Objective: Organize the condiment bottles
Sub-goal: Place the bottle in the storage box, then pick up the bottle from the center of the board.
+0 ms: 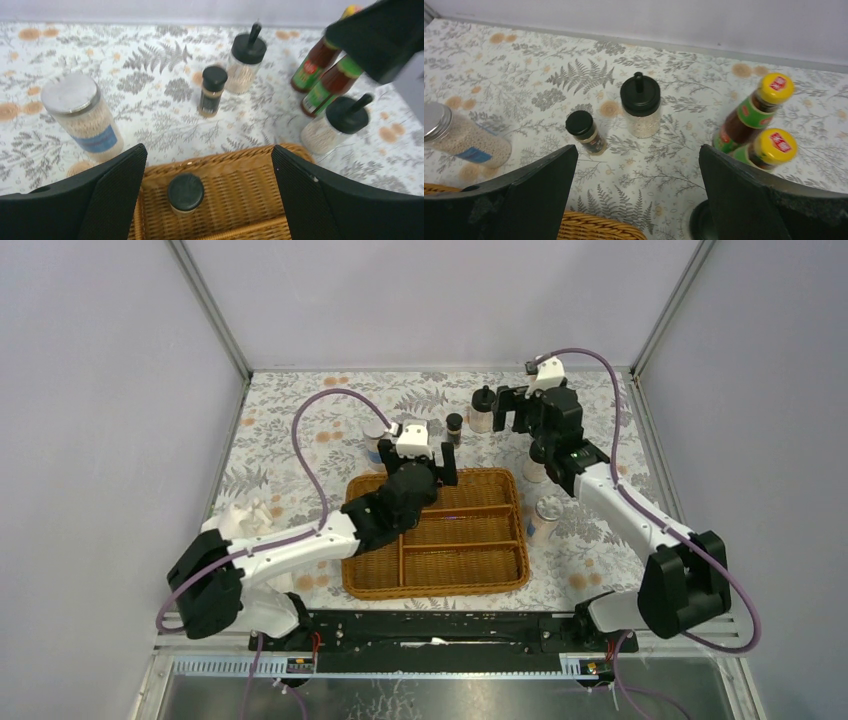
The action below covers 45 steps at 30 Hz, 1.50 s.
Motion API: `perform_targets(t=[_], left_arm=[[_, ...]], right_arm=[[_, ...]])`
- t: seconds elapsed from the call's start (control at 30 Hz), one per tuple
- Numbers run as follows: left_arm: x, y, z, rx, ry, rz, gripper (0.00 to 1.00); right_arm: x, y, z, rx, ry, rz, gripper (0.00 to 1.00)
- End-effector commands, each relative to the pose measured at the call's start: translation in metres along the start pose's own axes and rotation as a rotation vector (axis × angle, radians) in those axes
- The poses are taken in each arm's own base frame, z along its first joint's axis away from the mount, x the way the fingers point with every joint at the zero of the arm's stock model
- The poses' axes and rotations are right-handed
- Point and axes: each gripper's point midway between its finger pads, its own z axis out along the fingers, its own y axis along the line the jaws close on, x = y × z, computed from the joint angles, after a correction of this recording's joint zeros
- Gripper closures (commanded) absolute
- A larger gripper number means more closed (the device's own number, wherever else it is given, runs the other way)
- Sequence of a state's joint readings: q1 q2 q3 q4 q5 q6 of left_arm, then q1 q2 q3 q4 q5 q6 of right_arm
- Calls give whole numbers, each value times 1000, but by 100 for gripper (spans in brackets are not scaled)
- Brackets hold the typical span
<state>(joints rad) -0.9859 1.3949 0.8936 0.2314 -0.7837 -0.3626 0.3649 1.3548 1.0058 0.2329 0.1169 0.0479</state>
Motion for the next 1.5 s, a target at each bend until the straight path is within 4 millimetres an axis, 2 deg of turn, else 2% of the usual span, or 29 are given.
perform_targets(t=[0.0,0.17,0.27,0.47,0.67,0.87,1.13,1.47], left_arm=[[-55,-4,-15,32,-84,36,1],[-121,-2,-32,54,-222,88,1],[-158,6,-44,39,-321,93,1],[-196,27,-58,-10,-442,71,1],[-210,40,-65,-35,-501,43,1],[-215,46,-69,-32,-523,19,1],[-212,44,-69,-15,-523,11,2],[-206,43,-65,-11,-512,16,2]], right_arm=[[1,30,13,-111,39,-37,0],[19,51,28,-169,105,-67,0],[28,61,36,-185,129,-74,0],[48,80,50,-251,175,-100,0],[64,89,65,-274,208,-122,0],[75,94,81,-284,226,-128,0],[88,101,100,-299,250,-131,0],[93,108,119,-314,261,-130,0]])
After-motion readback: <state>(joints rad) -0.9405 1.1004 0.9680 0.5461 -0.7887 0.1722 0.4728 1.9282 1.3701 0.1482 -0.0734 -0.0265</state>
